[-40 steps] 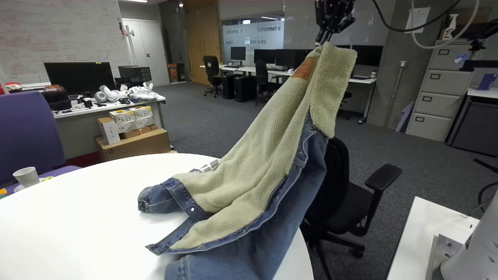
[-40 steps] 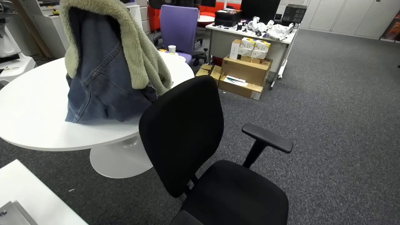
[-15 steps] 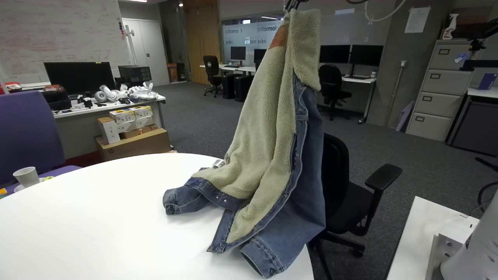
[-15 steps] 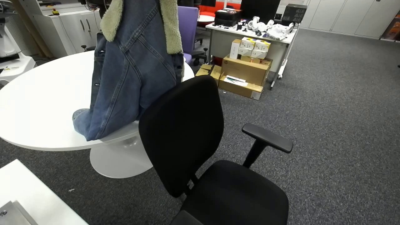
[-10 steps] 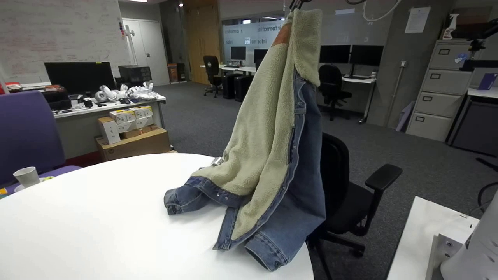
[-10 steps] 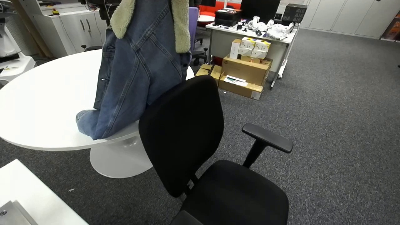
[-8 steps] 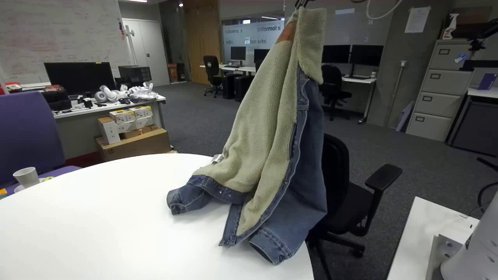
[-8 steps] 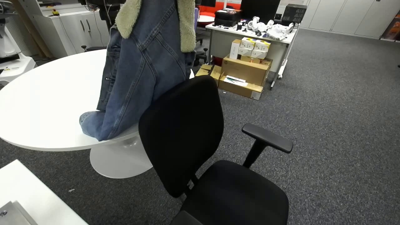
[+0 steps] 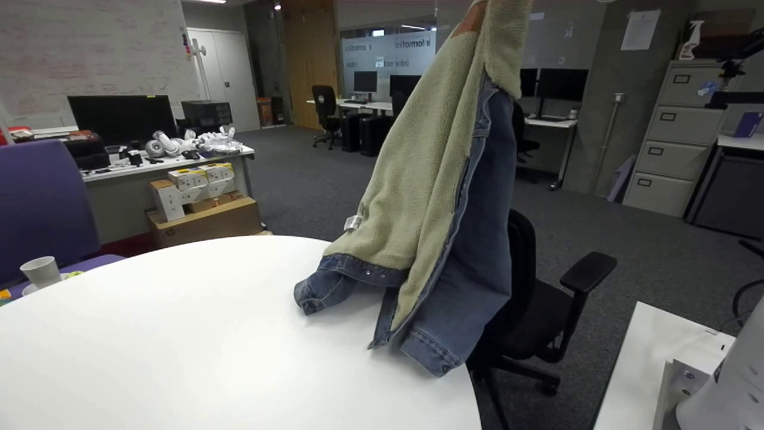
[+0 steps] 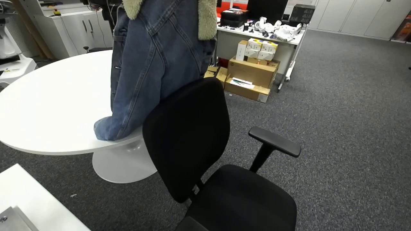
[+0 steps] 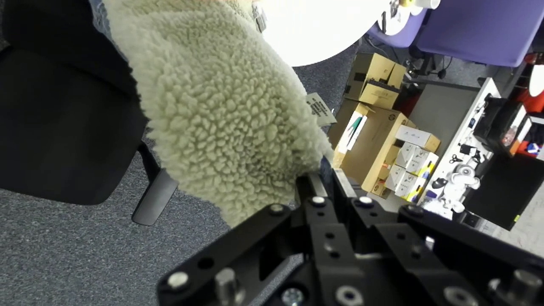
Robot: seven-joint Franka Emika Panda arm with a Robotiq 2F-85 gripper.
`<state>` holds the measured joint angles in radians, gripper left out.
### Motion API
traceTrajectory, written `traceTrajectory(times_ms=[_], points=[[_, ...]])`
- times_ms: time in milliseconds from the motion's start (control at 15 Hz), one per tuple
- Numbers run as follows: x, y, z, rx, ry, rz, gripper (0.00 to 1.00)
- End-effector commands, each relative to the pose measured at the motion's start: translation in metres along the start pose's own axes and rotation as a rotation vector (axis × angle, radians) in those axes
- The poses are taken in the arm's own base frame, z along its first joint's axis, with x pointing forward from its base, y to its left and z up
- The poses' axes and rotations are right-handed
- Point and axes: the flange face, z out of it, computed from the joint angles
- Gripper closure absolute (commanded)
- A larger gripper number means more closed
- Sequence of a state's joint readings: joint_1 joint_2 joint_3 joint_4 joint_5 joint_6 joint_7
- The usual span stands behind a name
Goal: Put the denim coat on the headrest of the chair and push the chair to the right
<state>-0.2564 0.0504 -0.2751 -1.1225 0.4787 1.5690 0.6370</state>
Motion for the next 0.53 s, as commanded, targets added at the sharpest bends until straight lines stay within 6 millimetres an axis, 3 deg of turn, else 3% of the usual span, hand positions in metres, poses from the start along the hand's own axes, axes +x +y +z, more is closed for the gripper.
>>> traceTrajectory(times_ms=[0,133,267,467], points=[[0.007,0.001,-0.051,0.081,0.048,0.048,0.98],[0.018,0.007,-0.047,0.077,0.054,0.064,0.98],[0.040,0.016,-0.027,0.053,0.043,0.093,0.98],[0.085,0.046,0.004,0.014,0.021,0.175,0.98]])
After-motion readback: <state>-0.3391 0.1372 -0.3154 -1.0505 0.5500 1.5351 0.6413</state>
